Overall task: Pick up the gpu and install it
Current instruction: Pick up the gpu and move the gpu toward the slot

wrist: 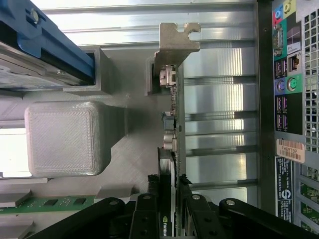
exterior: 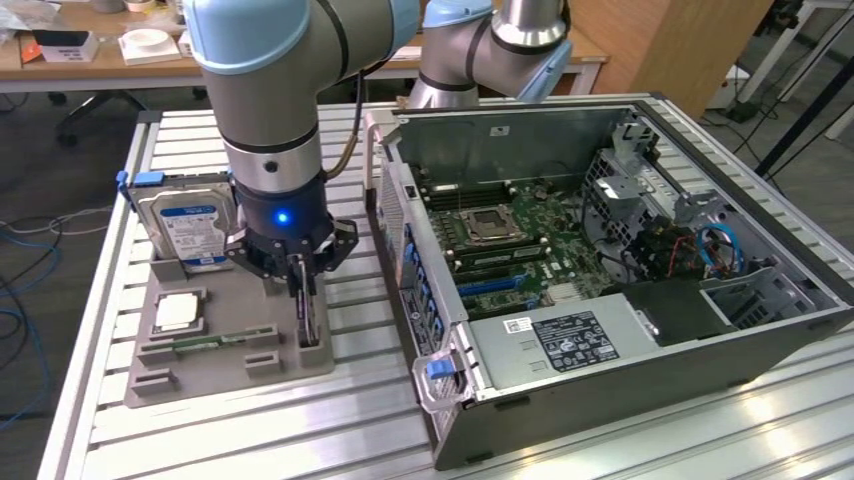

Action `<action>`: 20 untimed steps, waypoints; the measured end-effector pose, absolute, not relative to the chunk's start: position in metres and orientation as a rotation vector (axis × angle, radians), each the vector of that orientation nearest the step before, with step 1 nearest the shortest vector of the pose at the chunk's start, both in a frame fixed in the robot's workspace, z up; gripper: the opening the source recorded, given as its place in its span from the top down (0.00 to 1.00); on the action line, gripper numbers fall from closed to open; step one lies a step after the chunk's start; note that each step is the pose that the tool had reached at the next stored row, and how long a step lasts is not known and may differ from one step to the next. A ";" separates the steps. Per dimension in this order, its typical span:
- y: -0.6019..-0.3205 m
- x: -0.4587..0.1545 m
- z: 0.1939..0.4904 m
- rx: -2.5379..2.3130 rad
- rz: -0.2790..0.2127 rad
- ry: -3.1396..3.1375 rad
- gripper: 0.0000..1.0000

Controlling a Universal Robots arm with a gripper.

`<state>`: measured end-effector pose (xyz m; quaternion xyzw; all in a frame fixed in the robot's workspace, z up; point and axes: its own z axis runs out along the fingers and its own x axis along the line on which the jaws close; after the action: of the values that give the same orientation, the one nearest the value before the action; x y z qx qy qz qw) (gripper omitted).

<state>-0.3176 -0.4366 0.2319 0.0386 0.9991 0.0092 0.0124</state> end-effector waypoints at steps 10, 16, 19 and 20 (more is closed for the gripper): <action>-0.437 -0.318 0.232 0.120 0.029 3.114 0.74; -0.437 -0.318 0.234 0.120 0.029 3.115 0.74; -0.437 -0.318 0.237 0.120 0.029 3.115 0.74; -0.437 -0.318 0.239 0.120 0.029 3.114 0.74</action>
<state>-0.3176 -0.4366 0.2387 0.0386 0.9991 0.0092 0.0123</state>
